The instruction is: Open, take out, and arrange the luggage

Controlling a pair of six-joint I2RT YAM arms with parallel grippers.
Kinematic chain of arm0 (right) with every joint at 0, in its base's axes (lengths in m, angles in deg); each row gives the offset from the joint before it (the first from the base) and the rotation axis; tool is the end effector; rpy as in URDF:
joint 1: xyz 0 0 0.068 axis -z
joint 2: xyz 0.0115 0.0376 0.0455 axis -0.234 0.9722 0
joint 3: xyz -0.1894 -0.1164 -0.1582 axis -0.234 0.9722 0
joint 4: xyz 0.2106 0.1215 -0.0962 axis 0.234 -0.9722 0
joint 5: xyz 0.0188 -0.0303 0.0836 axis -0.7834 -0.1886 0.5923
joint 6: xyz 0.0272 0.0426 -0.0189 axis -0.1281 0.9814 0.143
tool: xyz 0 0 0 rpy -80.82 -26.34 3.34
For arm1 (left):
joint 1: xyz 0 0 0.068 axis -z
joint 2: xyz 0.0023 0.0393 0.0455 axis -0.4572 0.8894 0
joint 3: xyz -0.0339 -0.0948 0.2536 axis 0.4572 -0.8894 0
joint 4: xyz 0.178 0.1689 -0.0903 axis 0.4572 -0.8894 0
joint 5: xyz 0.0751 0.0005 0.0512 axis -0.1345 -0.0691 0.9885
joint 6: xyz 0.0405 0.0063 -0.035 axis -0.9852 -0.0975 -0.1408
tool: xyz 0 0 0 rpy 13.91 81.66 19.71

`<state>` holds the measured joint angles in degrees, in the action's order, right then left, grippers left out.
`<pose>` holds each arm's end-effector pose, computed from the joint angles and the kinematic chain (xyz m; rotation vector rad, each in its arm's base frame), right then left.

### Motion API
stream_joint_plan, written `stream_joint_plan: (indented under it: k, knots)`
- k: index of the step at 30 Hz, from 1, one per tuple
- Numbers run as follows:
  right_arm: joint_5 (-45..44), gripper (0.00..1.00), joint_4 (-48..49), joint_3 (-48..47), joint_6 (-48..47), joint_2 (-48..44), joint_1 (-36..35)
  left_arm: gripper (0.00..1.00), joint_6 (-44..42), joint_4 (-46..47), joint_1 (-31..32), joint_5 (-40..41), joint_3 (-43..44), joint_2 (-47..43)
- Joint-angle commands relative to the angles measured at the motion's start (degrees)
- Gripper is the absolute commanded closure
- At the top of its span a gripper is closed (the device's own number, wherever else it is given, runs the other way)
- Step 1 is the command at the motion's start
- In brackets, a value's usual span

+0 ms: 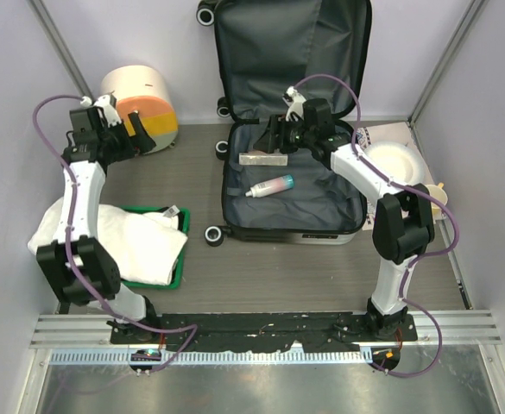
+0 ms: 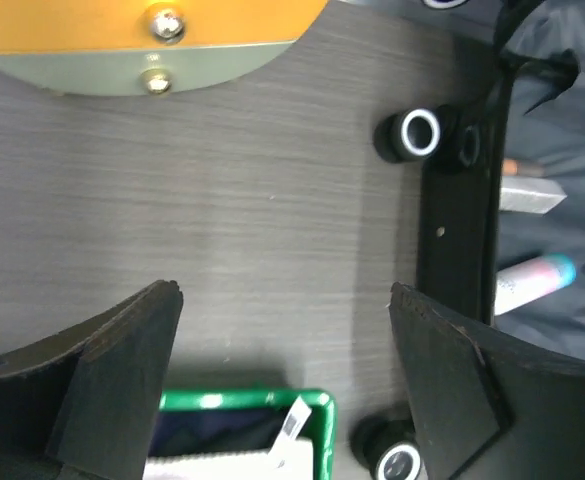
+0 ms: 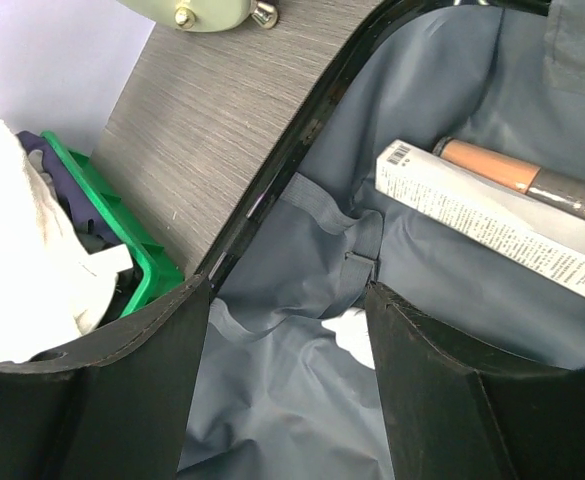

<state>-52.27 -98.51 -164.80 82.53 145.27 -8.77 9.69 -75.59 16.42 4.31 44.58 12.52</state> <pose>0.4110 0.1863 0.3061 -0.3763 2.0517 0.9339 0.3354 0.0534 0.3638 -0.2397 2.1531 -0.3237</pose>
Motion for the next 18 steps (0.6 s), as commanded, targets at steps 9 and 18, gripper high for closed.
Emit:
stream_joint_plan:
  k: [9, 18]
  knots:
    - [0.62, 0.31, 1.61, 2.42, -1.21, -4.75, 2.7, 0.28, 30.63, 31.8, -4.51, -2.86, -4.85, 17.26]
    - [0.18, 0.31, 1.44, 3.3, -1.38, -4.58, 3.85, 0.46, 31.25, 37.7, -4.42, 3.48, 1.3, 30.1]
